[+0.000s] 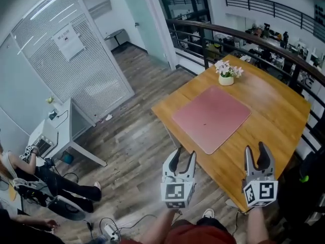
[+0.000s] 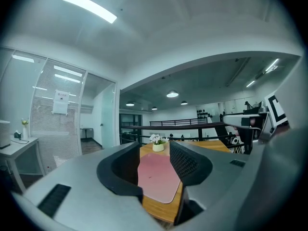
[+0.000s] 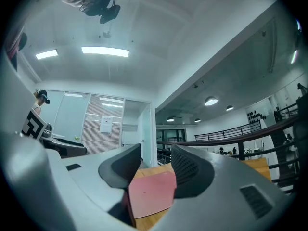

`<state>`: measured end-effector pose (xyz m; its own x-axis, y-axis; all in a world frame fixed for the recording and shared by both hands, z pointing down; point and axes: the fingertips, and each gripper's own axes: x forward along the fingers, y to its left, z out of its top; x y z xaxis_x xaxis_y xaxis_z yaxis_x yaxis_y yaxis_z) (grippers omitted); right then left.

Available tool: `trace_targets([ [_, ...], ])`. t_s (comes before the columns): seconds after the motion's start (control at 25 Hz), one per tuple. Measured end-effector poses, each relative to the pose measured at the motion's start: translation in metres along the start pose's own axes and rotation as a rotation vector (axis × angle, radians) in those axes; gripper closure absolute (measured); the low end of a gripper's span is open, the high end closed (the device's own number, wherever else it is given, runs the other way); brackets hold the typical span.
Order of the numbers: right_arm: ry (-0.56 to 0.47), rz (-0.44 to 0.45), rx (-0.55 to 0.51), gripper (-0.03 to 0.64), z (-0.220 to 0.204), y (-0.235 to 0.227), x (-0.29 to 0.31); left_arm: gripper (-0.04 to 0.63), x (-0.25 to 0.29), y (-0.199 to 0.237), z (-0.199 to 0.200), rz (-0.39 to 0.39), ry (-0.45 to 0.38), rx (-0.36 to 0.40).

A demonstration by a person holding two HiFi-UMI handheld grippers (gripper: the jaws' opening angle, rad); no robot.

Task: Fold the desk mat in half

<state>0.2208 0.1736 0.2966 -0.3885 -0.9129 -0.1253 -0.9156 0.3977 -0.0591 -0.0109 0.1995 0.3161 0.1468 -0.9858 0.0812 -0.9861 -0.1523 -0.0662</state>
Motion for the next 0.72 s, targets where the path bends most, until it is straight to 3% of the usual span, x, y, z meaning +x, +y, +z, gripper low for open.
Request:
trace_targets([
  [0.36,0.031,-0.06,-0.001,0.408,-0.016,-0.034,0.032,0.385,0.052,-0.005,-0.004,-0.024,-0.011,-0.004],
  [0.72,0.023,-0.107,-0.069,0.402,-0.026,-0.048,0.092,0.385,0.127,0.011,-0.013,-0.092,-0.014,-0.024],
])
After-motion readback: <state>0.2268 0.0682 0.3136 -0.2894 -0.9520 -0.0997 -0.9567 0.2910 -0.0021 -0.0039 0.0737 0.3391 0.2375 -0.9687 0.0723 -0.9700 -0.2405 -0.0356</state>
